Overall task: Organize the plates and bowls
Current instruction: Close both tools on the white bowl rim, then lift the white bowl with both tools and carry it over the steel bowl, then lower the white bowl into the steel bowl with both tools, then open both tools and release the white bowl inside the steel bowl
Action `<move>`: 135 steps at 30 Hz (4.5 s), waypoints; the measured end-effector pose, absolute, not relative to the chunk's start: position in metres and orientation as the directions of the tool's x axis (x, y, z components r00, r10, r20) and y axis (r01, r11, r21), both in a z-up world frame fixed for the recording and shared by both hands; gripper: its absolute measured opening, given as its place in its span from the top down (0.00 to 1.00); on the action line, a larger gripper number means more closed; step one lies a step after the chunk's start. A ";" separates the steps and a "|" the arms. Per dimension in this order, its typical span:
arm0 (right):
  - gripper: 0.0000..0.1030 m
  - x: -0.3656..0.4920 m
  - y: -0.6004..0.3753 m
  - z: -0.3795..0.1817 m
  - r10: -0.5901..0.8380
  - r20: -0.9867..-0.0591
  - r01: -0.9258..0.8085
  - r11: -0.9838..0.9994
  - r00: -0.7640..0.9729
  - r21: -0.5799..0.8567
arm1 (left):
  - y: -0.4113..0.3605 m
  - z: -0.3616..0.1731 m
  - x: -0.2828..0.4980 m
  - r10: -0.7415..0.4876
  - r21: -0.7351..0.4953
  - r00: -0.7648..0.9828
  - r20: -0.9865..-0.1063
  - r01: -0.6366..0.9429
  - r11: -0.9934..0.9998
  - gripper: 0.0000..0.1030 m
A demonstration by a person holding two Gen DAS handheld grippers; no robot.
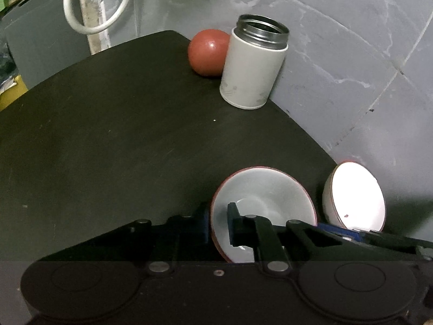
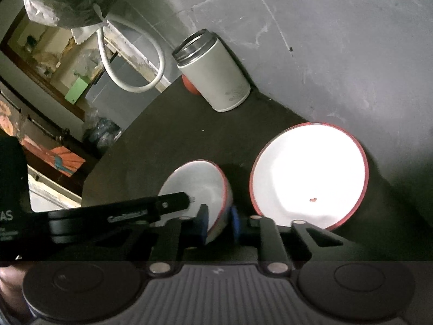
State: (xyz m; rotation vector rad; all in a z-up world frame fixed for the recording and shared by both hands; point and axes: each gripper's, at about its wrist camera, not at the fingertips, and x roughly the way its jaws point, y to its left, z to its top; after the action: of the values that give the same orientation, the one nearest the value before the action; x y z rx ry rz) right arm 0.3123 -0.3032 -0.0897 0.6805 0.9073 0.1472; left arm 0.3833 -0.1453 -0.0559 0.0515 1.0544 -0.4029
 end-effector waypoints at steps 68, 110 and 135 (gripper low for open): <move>0.85 0.125 -0.299 -0.022 0.388 -0.740 0.071 0.861 0.550 0.504 | -0.100 -0.016 0.193 -0.522 -0.377 0.373 -0.767 0.398 0.837 0.91; 0.85 0.137 -0.295 -0.030 0.410 -0.768 0.051 0.867 0.493 0.495 | -0.107 -0.028 0.197 -0.460 -0.336 0.326 -0.826 0.371 0.866 0.88; 0.82 0.136 -0.301 -0.026 0.402 -0.760 0.046 0.870 0.511 0.491 | -0.109 -0.020 0.192 -0.428 -0.295 0.366 -0.826 0.367 0.882 0.77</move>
State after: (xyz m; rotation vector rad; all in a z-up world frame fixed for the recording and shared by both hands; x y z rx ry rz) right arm 0.1360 -0.3007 -0.0256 0.4910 1.0213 0.2244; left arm 0.1921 -0.1092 -0.0196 -0.0640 1.0812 -0.5111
